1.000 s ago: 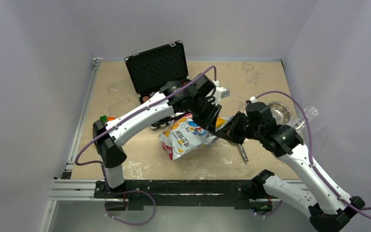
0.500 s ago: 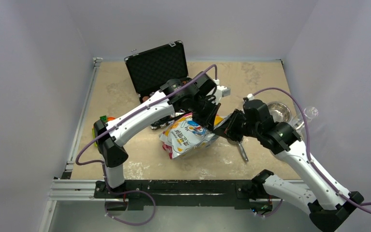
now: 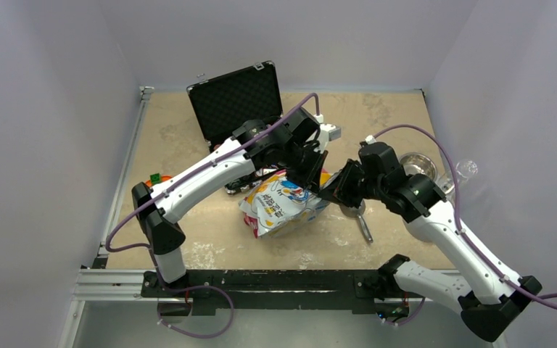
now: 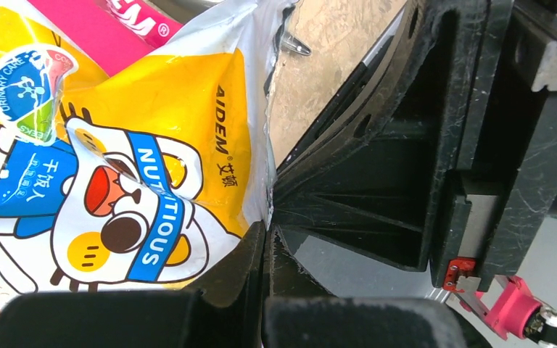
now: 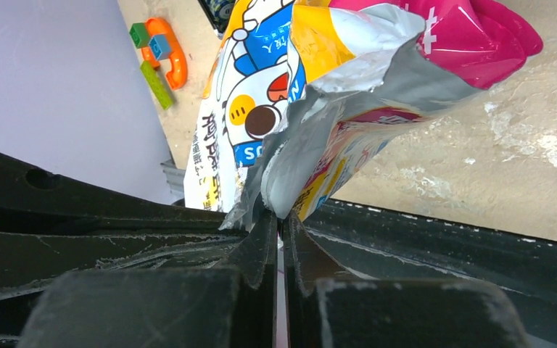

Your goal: Serve the pet food

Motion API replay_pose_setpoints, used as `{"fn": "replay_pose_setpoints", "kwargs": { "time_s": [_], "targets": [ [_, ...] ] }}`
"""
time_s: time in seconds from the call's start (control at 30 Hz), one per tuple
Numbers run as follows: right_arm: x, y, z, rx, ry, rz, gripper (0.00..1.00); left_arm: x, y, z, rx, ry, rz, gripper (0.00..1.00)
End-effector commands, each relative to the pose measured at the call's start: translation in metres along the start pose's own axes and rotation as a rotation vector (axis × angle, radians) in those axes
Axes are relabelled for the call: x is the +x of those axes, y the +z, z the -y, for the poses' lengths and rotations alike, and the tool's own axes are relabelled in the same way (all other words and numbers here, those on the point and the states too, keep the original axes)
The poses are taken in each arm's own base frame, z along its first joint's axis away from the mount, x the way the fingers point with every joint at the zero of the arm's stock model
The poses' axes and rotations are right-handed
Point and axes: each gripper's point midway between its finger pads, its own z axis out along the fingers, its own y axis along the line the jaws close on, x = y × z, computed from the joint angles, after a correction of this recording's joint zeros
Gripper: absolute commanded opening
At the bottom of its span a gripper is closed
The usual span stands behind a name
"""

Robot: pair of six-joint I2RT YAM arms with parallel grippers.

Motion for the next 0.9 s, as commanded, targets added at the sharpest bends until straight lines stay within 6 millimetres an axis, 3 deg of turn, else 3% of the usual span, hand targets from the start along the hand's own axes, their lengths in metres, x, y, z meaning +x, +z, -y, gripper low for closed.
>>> {"fn": "replay_pose_setpoints", "kwargs": {
  "time_s": [0.0, 0.13, 0.23, 0.37, 0.5, 0.63, 0.77, 0.87],
  "targets": [
    [-0.011, -0.004, 0.004, 0.052, -0.048, 0.057, 0.00, -0.021, -0.029, 0.020, 0.031, 0.067, 0.134, 0.00],
    [-0.010, -0.017, -0.026, -0.130, -0.068, 0.081, 0.00, -0.005, -0.009, -0.002, -0.042, 0.049, 0.057, 0.00],
    [-0.009, -0.025, -0.044, -0.216, -0.089, 0.087, 0.00, 0.005, 0.003, -0.003, -0.032, 0.012, 0.015, 0.05],
    [-0.010, -0.024, -0.043, -0.192, -0.129, 0.085, 0.00, 0.004, 0.006, -0.003, -0.042, 0.045, 0.016, 0.27],
    [-0.009, -0.022, -0.043, -0.210, -0.104, 0.085, 0.00, 0.004, 0.007, -0.012, -0.086, 0.058, 0.004, 0.35],
    [-0.012, -0.027, -0.040, -0.190, -0.113, 0.108, 0.00, 0.005, 0.011, 0.000, -0.021, 0.064, -0.030, 0.44],
    [-0.014, -0.024, -0.038, -0.177, -0.121, 0.114, 0.00, 0.016, 0.023, -0.001, 0.007, 0.060, -0.082, 0.47],
    [-0.012, -0.020, -0.038, -0.190, -0.095, 0.105, 0.00, 0.020, 0.025, -0.005, 0.000, 0.075, -0.101, 0.43]
  ]
}}
